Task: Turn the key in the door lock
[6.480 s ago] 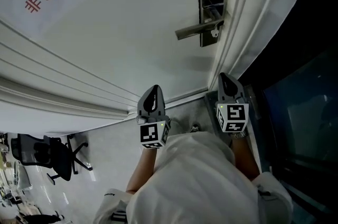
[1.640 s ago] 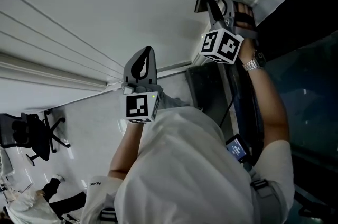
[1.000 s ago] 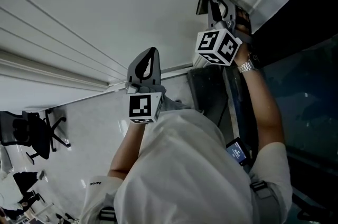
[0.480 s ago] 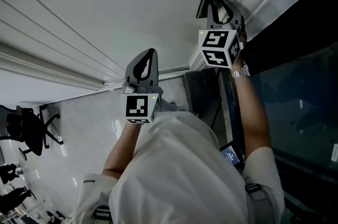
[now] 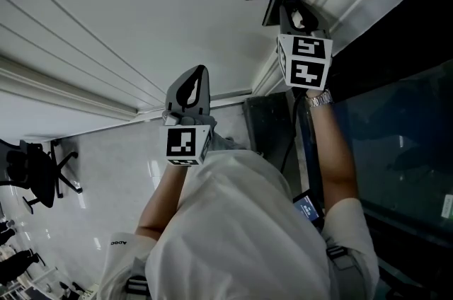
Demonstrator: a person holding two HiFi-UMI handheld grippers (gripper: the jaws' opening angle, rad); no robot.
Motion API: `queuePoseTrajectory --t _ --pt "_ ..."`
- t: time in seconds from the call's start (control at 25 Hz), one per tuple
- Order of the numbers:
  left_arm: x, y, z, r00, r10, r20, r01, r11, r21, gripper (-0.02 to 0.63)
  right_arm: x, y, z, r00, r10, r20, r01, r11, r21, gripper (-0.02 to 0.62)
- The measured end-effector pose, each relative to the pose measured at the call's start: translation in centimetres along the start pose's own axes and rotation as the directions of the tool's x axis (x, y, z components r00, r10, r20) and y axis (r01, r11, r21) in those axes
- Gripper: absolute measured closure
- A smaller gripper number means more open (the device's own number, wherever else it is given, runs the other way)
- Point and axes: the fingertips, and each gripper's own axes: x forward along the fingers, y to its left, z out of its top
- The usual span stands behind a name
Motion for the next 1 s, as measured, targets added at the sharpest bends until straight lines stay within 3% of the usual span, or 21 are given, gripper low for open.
queuePoseTrajectory --t 0.2,0.32,0.4,0.52,0.64,0.76,0.88,1.0 --pt "-0.1 0.1 0.0 1.0 0.006 -0.002 -0.006 1.0 -0.004 0.596 -0.1 -0.4 -0.1 0.998 0.055 0.011 -0.056 0.979 0.194 0.486" --pt "-0.1 0.2 -0.1 1.0 0.008 -0.001 -0.008 1.0 -0.005 0.596 -0.1 -0.6 -0.2 0.995 0.095 0.025 -0.098 0.932 0.349 0.486" --pt "-0.1 0.2 -0.1 1.0 0.009 0.0 -0.009 1.0 -0.005 0.596 0.0 -0.7 -0.2 0.994 0.104 0.025 -0.106 0.923 0.369 0.486" --pt "-0.2 0.2 -0.1 1.0 0.01 0.001 -0.01 1.0 -0.005 0.597 -0.1 -0.1 -0.2 0.999 0.044 -0.005 -0.043 0.993 0.105 0.486" --pt "-0.4 0.4 -0.1 1.0 0.015 0.002 -0.015 1.0 -0.007 0.596 -0.2 0.4 0.3 1.0 -0.014 0.001 0.014 0.989 -0.144 0.486" --pt "-0.5 0.7 -0.3 1.0 0.023 -0.003 -0.023 1.0 -0.006 0.597 -0.4 0.8 0.7 0.998 -0.066 0.019 0.068 0.917 -0.393 0.455" --pt "-0.6 0.9 -0.4 1.0 0.03 -0.004 -0.03 1.0 -0.01 0.597 0.0 1.4 -0.1 0.996 -0.093 -0.012 0.068 0.8 -0.596 0.448" --pt "-0.6 0.9 -0.2 1.0 0.031 -0.001 -0.031 0.999 -0.008 0.596 0.3 1.1 -0.5 0.988 -0.155 0.016 0.119 0.684 -0.72 0.449"
